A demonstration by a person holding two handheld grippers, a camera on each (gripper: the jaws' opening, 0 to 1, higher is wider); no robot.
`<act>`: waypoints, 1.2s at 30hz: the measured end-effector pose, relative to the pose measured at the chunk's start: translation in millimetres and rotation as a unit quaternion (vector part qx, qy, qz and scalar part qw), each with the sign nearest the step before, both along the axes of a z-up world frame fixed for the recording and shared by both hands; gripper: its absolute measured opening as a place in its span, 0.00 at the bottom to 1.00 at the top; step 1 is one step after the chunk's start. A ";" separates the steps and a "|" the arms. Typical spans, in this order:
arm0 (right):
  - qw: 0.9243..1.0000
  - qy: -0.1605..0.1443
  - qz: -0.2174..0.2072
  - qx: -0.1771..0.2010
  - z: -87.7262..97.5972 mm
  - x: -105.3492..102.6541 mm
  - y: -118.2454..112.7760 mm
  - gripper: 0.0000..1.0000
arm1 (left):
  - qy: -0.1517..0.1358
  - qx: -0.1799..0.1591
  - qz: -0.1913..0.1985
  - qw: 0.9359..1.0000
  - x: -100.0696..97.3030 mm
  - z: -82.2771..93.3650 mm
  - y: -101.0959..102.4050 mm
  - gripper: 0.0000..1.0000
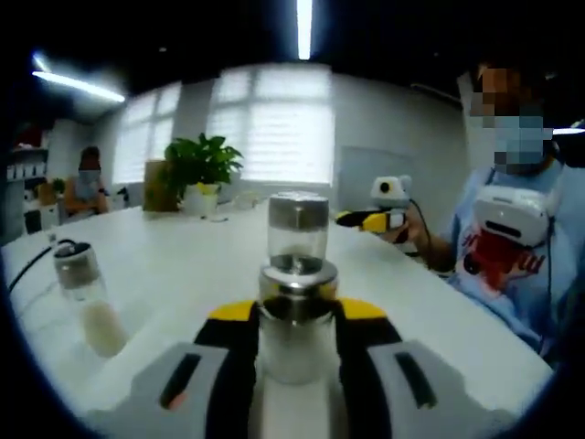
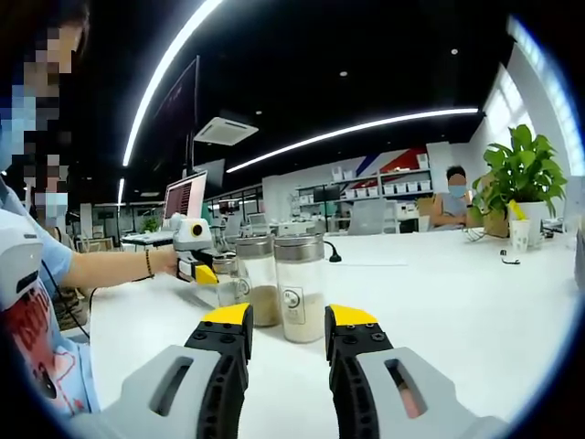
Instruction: Rotate the seasoning bottle until the label or dispensing opening points toward the visible target arrow and the bottle remains upright within the marked orientation range
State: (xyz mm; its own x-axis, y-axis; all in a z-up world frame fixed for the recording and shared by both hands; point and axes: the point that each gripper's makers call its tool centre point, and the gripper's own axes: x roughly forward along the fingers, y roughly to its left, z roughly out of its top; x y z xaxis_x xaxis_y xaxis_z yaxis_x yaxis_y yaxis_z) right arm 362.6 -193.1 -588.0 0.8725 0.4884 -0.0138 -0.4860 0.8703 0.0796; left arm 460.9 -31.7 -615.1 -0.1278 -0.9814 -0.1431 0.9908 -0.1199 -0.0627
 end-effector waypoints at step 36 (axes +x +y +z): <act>1.000 -0.011 -0.015 -0.019 6.8 0.6 -7.9 0.32 | -0.087 -0.016 0.413 0.907 9.3 35.4 19.6 0.99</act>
State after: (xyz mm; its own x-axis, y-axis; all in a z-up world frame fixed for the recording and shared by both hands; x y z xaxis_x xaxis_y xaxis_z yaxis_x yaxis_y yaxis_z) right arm 363.2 -201.1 -581.1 0.8867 0.4622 -0.0128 -0.4615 0.8864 0.0357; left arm 470.3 -12.1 -579.7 0.6738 -0.7365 -0.0603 0.7384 0.6678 0.0943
